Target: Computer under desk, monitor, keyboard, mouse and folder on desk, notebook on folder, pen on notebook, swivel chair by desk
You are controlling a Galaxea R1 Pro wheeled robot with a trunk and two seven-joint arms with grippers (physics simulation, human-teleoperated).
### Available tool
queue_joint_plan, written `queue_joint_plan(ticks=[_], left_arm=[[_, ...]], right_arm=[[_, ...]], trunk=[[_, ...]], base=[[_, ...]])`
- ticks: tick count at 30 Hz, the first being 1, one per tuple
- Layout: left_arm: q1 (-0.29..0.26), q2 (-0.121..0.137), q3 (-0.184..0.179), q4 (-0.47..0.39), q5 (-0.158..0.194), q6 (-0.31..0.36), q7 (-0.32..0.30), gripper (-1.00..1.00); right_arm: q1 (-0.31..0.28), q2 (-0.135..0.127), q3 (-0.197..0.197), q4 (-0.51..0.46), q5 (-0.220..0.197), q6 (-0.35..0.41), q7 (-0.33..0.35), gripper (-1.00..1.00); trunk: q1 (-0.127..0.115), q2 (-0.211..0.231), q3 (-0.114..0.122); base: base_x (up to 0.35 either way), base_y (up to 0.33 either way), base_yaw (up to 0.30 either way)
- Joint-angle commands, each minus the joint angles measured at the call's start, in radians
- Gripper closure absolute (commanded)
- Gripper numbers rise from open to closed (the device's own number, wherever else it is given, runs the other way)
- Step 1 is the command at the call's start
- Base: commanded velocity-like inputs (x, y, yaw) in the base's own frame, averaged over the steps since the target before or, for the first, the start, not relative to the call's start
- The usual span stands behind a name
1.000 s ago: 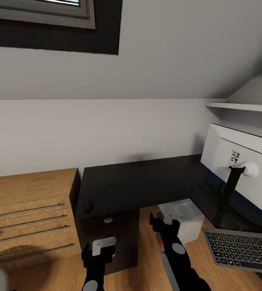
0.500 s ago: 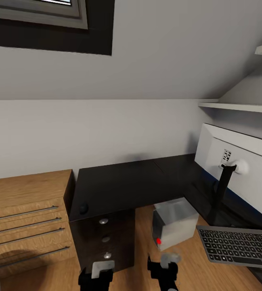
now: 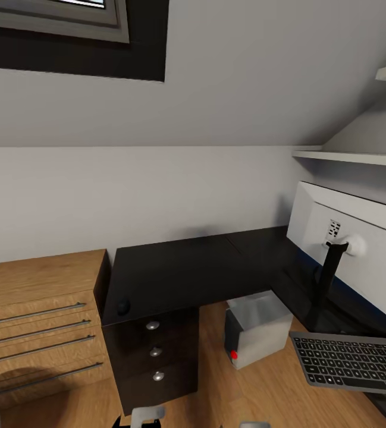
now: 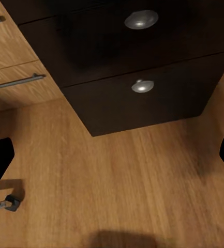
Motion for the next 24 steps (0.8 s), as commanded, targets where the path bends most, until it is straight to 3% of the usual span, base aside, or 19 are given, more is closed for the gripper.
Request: queue_joint_plan(ticks=[1,9,24], left_arm=[[-0.001,0.001,-0.004,0.003,0.007,0.002,0.007,-1.0],[-0.001,-0.001,-0.005,0.03,0.008,-0.005,0.007,-1.0],[-0.001,-0.001,-0.004,0.032,0.009,-0.024,0.008,-1.0]], right_arm=[[-0.001,0.0,0.005,0.009,-0.002,-0.006,0.005,-1.0],[-0.001,0.0,0.009,0.028,0.0,-0.127,0.026,-1.0],[-0.001,0.0,0.013,0.043,0.002,-0.14,0.026,-1.0]], trunk=[[0.0,-0.001,-0.001],[0.0,-0.001,-0.001],[0.0,-0.001,-0.001]], base=[[0.0,0.0,0.0],[0.0,0.0,0.0],[0.0,0.05,-0.016]])
